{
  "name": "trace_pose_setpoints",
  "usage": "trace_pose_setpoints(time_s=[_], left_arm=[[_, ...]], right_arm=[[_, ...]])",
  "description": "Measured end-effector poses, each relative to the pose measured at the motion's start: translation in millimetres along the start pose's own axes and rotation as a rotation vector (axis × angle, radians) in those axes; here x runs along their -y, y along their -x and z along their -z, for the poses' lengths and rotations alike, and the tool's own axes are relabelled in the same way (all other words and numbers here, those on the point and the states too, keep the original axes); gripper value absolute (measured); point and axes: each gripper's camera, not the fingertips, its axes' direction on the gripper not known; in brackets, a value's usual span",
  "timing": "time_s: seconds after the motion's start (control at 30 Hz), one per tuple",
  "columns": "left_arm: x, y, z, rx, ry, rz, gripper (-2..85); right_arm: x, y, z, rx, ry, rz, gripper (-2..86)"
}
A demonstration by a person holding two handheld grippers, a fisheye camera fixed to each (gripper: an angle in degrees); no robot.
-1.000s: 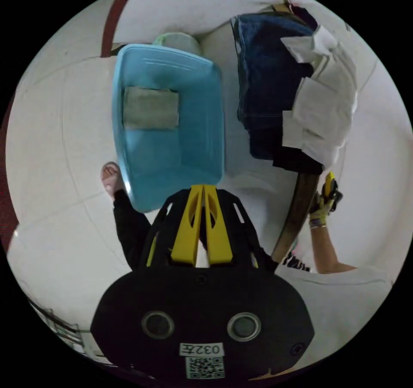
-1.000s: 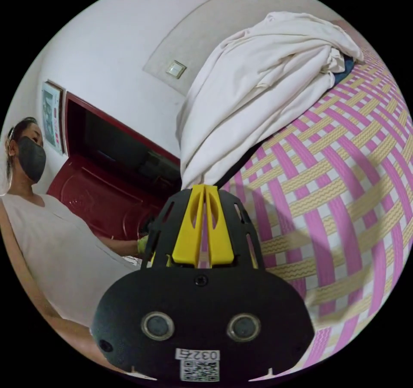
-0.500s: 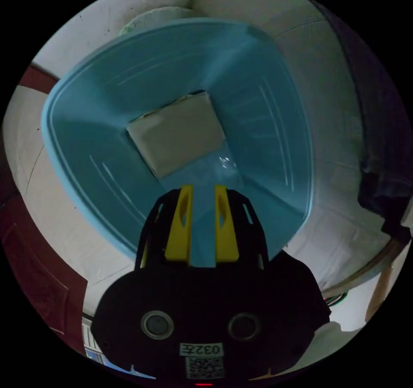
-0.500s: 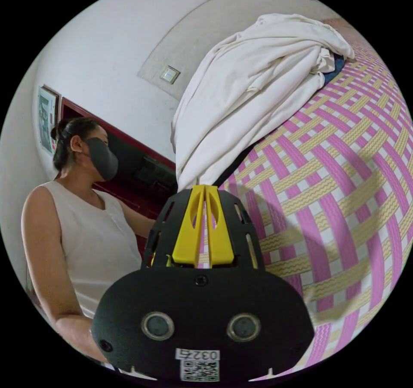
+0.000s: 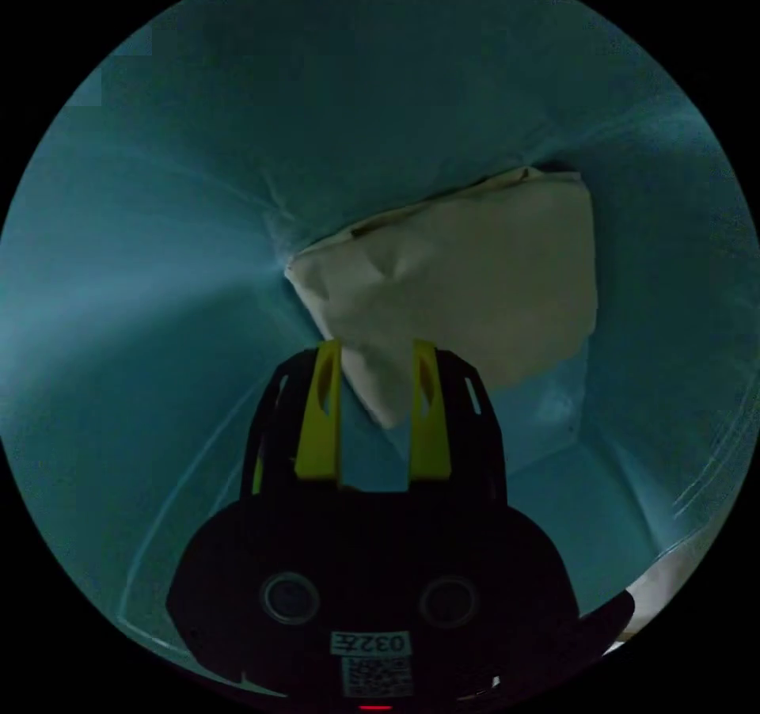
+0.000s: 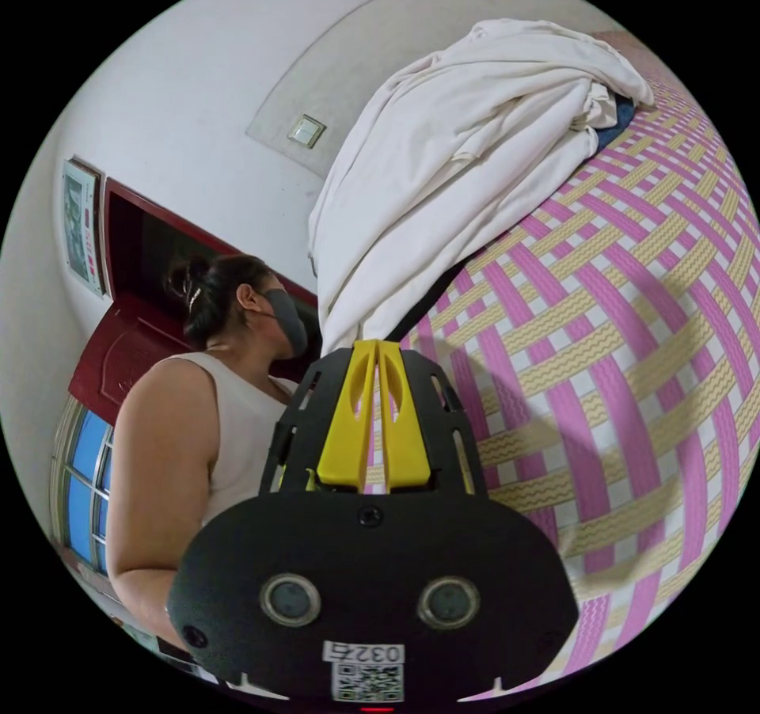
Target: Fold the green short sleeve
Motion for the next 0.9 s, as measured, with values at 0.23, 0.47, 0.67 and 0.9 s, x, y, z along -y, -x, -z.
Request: trace_pose_setpoints(time_s=[0.23,0.47,0.67,0.9], left_arm=[[28.1,6.7,-11.2,0.055,-0.004,-0.086,3.5],[-18.0,39.9,8.6,-0.566,-0.038,-0.217,-0.9],[-104.1,68.7,57.1,-1.198,-0.045,-0.327,-1.0],[-207.4,154.4,192.7,-1.706,-0.353,-0.304,-1.0]], right_arm=[[-2.5,3.6,-6.6,-0.024,0.019,-0.021,-1.0],[-8.0,5.4,-9.3,-0.033,0.030,-0.028,-1.0],[-15.2,4.8,-7.4,-0.029,0.028,-0.028,-1.0],[-24.5,1.7,-3.8,-0.023,0.031,-0.029,-1.0]])
